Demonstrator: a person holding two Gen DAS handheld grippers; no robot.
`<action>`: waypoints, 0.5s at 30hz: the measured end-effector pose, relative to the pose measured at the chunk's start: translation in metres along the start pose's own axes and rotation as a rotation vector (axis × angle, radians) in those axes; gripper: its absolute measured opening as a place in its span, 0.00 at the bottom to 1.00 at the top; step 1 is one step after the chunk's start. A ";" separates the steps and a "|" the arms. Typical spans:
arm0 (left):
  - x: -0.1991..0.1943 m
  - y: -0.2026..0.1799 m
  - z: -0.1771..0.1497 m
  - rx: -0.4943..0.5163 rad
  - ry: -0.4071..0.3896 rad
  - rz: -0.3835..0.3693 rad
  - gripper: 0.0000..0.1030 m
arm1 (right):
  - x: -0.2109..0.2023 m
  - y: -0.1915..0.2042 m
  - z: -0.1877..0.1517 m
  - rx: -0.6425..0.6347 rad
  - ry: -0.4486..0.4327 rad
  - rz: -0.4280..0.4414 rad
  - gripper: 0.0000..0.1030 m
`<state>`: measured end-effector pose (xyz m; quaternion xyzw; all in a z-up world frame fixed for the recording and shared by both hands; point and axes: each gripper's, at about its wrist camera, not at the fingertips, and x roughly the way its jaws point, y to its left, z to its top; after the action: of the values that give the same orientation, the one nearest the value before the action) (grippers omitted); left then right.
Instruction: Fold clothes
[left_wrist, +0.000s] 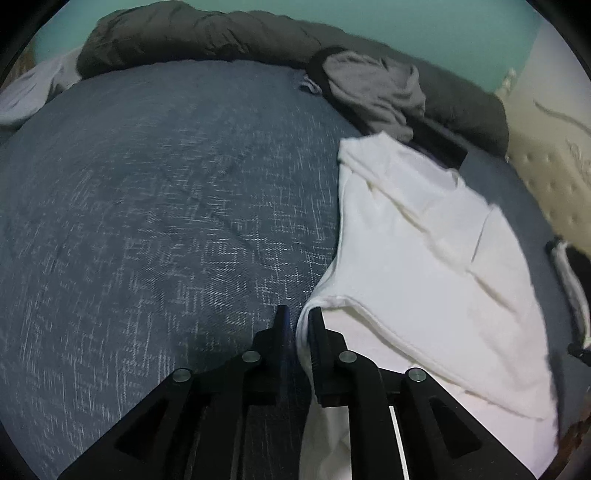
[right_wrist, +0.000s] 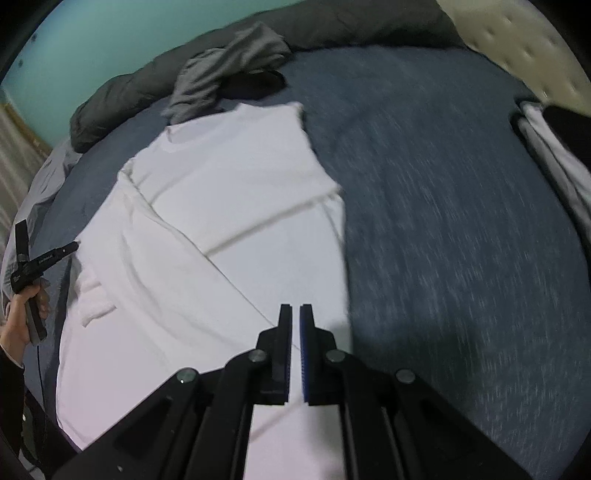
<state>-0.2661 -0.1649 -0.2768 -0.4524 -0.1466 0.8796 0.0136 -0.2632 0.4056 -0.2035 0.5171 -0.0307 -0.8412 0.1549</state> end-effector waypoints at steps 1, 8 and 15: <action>-0.004 0.004 -0.002 -0.028 -0.009 -0.004 0.13 | 0.003 0.006 0.004 -0.005 -0.002 0.006 0.04; 0.003 0.013 -0.002 -0.122 -0.038 -0.063 0.29 | 0.030 0.042 0.016 -0.031 0.015 0.057 0.04; 0.027 0.000 0.001 -0.112 -0.049 -0.101 0.41 | 0.048 0.074 0.038 -0.089 0.027 0.065 0.04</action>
<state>-0.2828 -0.1608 -0.2976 -0.4231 -0.2185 0.8789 0.0289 -0.2996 0.3175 -0.2116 0.5198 -0.0080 -0.8291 0.2056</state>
